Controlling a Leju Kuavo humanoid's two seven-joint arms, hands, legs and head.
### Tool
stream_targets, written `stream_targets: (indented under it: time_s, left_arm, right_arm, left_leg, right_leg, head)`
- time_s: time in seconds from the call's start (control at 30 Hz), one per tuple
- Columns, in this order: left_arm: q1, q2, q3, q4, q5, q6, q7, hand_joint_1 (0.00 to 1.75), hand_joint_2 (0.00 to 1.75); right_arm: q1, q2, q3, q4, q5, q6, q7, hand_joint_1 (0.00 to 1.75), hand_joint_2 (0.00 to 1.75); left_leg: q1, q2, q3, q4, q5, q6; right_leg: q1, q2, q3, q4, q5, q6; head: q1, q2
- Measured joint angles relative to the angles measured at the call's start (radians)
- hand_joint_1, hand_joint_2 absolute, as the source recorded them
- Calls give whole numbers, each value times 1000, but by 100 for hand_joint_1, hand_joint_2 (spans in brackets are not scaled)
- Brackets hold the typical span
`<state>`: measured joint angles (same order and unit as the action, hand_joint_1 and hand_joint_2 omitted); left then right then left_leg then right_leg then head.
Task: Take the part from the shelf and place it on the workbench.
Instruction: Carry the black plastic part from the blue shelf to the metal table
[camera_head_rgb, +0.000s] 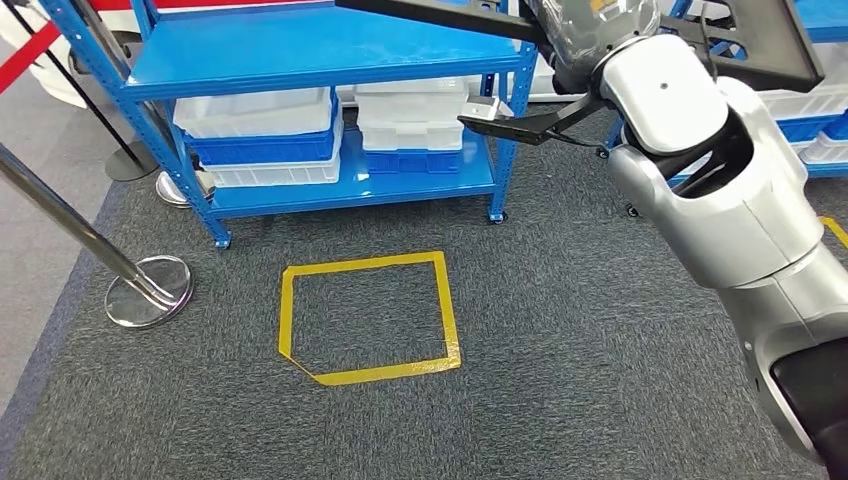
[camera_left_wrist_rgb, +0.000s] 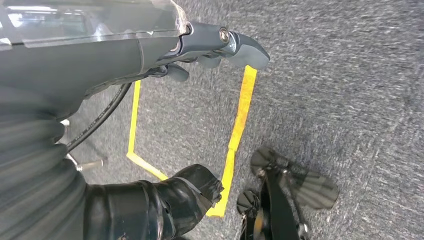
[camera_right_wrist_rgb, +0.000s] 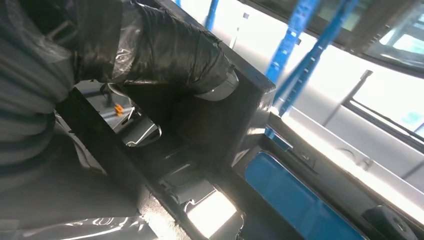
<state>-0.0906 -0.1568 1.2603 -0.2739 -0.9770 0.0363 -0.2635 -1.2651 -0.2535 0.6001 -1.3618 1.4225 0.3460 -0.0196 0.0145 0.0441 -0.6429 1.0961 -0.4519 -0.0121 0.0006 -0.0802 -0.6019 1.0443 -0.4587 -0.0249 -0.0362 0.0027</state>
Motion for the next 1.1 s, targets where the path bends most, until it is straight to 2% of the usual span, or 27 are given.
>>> stream_targets:
  time_s: [0.07, 0.13, 0.17, 0.23, 0.3, 0.33, 0.37, 0.4, 0.43, 0.47, 0.5, 0.57, 0.6, 0.63, 0.67, 0.7, 0.73, 0.77, 0.8, 0.83, 0.87, 0.9, 0.93, 0.97, 1.0, 1.07, 1.1]
  left_arm:
    - [-2, 0, 0, 0, -1, 0, -1, 0, 175]
    - [-1, 0, 1, 0, -2, -1, -2, 0, 175]
    - [-1, 0, 1, 0, -3, -1, -2, 0, 175]
    - [0, -1, 1, 0, -3, -1, -2, 0, 175]
    - [-1, -1, 2, 0, -4, -1, -2, 0, 175]
    - [-2, -1, 2, 0, -5, -1, -2, 0, 175]
    - [-2, -1, 2, 0, -5, 0, -2, 0, 175]
    - [-2, 0, 2, 0, -6, 0, -1, 0, 175]
    - [-2, 0, 2, 0, -6, 0, -1, 0, 175]
    - [-2, 0, 2, 0, -6, 0, 0, 0, 175]
    - [-1, -1, 2, 0, -6, 0, 0, 0, 175]
    - [-2, -1, 3, 0, -5, 1, 1, 0, 175]
    - [-1, -1, 4, 0, -5, 2, 2, 0, 175]
    - [0, -1, 5, 0, -5, 3, 2, 0, 175]
    - [1, -1, 6, 0, -5, 4, 1, 0, 175]
    - [2, -1, 8, 0, -4, 4, -1, 0, 175]
    - [2, -1, 9, -1, -2, 4, -3, 0, 175]
    - [2, -1, 10, -1, 0, 3, -5, 0, 175]
    - [1, -2, 10, -1, 2, 3, -8, 0, 175]
    - [0, -2, 10, -1, 4, 3, -9, 0, 175]
    - [-1, -2, 10, -1, 4, 3, -10, 0, 175]
    - [-1, -2, 10, -1, 4, 4, -10, 0, 175]
    - [-1, -2, 10, -1, 4, 7, -9, 0, 175]
    - [0, -2, 11, -1, 4, 10, -8, 0, 175]
    - [0, -2, 11, -1, 4, 13, -7, 0, 175]
    - [-1, -3, 11, -1, 4, 20, -3, 0, 175]
    - [-2, -4, 11, -1, 4, 23, -1, 0, 175]
  right_arm:
    - [-4, 1, 1, 0, 1, 2, -1, 175, 175]
    - [-6, 4, 2, 1, 2, 6, -1, 175, 175]
    - [-6, 6, 3, 1, 2, 8, -1, 175, 175]
    - [-9, 7, 4, 1, 2, 11, -2, 175, 175]
    - [-11, 7, 4, 1, 2, 13, -2, 175, 175]
    - [-10, 6, 4, 1, 2, 13, -2, 175, 175]
    - [-7, 6, 5, 1, 2, 14, -2, 175, 175]
    - [-5, 5, 5, 1, 2, 14, -2, 175, 175]
    - [-2, 5, 5, 1, 2, 14, -2, 175, 175]
    - [-1, 5, 5, 1, 2, 14, -2, 175, 175]
    - [-1, 5, 6, 1, 2, 14, -2, 175, 175]
    - [1, 5, 6, 0, 2, 13, -2, 175, 175]
    - [2, 5, 8, 0, 1, 13, -2, 175, 175]
    - [3, 6, 9, -1, 1, 13, -2, 175, 175]
    - [4, 7, 11, -1, 1, 13, -2, 175, 175]
    - [4, 9, 12, -2, 1, 13, -2, 175, 175]
    - [4, 10, 13, -3, 1, 14, -2, 175, 175]
    - [4, 11, 14, -4, 1, 16, -3, 175, 175]
    - [4, 11, 15, -4, 2, 18, -4, 175, 175]
    - [5, 11, 16, -4, 2, 20, -4, 175, 175]
    - [6, 11, 18, -4, 2, 21, -6, 175, 175]
    - [7, 11, 20, -5, 2, 22, -8, 175, 175]
    - [8, 11, 21, -6, 2, 22, -9, 175, 175]
    - [8, 11, 21, -9, 2, 23, -10, 175, 175]
    - [9, 11, 21, -13, 2, 23, -10, 175, 175]
    - [11, 7, 21, -26, 2, 25, -8, 175, 175]
    - [14, 6, 21, -32, 2, 26, -7, 175, 175]
  left_leg:
    - [-10, 22, 28, -61, 13, 11]
    - [-11, 0, 25, -66, 19, 19]
    - [-8, -10, 26, -71, 23, 23]
    - [-3, -30, 27, -80, 32, 31]
    - [-2, -51, 25, -81, 36, 35]
    - [-2, -63, 24, -80, 37, 37]
    - [-1, -77, 24, -79, 37, 38]
    - [-1, -92, 24, -76, 37, 37]
    - [-1, -107, 24, -73, 37, 36]
    - [0, -121, 24, -70, 35, 34]
    - [0, -134, 21, -66, 34, 30]
    - [4, -157, 10, -59, 36, 18]
    - [8, -169, 3, -59, 39, 11]
    - [11, -181, -3, -61, 43, 3]
    - [12, -177, -7, -60, 44, -3]
    - [11, -156, -15, -50, 37, -9]
    - [10, -124, -29, -20, 19, -12]
    - [8, -88, -52, 29, -9, -15]
    - [8, -64, -81, 91, -39, -18]
    - [8, -54, -110, 152, -63, -20]
    - [9, -51, -128, 191, -73, -21]
    - [8, -50, -128, 196, -66, -21]
    - [8, -47, -109, 163, -44, -20]
    - [6, -35, -72, 100, -12, -16]
    - [2, -13, -35, 32, 10, -10]
    - [-8, 16, 9, -54, 32, 5]
    - [-12, 17, 11, -65, 31, 11]
  right_leg:
    - [6, -19, -1, 3, -2, 5]
    - [9, -39, 1, 1, -2, 12]
    - [7, -36, 2, 4, -8, 17]
    - [1, 4, -16, 52, -46, 28]
    - [-4, 55, -65, 163, -108, 34]
    - [-6, 65, -89, 217, -127, 35]
    - [-8, 71, -102, 247, -130, 36]
    - [-12, 75, -100, 243, -112, 37]
    - [-16, 80, -84, 207, -82, 37]
    - [-20, 94, -58, 148, -48, 37]
    - [-24, 120, -34, 94, -23, 36]
    - [-26, 161, -7, 26, -8, 35]
    - [-22, 167, -5, 22, -11, 34]
    - [-21, 156, -4, 16, -11, 30]
    - [-21, 142, -3, 12, -8, 24]
    - [-22, 129, -1, 6, -4, 18]
    - [-23, 115, 2, 0, -1, 11]
    - [-21, 102, 3, -2, 1, 7]
    - [-19, 89, 4, -3, 1, 4]
    - [-17, 75, 3, -3, 1, 2]
    - [-15, 60, 3, -2, 0, 1]
    - [-13, 45, 3, -1, -1, 1]
    - [-12, 30, 4, -1, -2, 1]
    - [-11, 17, 5, 0, -4, 2]
    - [-9, 6, 6, 1, -6, 4]
    - [-3, -15, 7, 1, -9, 10]
    - [-1, -25, 8, -1, -9, 13]
  head:
    - [1, 0]
    - [1, 0]
    - [1, 0]
    - [1, 0]
    - [1, 0]
    - [1, 0]
    - [1, 0]
    - [1, 0]
    - [1, 0]
    - [1, 0]
    - [1, 0]
    - [1, 0]
    - [1, 0]
    - [1, 0]
    - [1, 0]
    - [-1, 0]
    - [-3, 0]
    - [-5, 0]
    - [-7, 0]
    - [-6, 0]
    - [-7, 0]
    - [-7, 0]
    - [-7, 0]
    - [-7, 0]
    - [-7, 0]
    - [-6, 0]
    - [-6, 0]
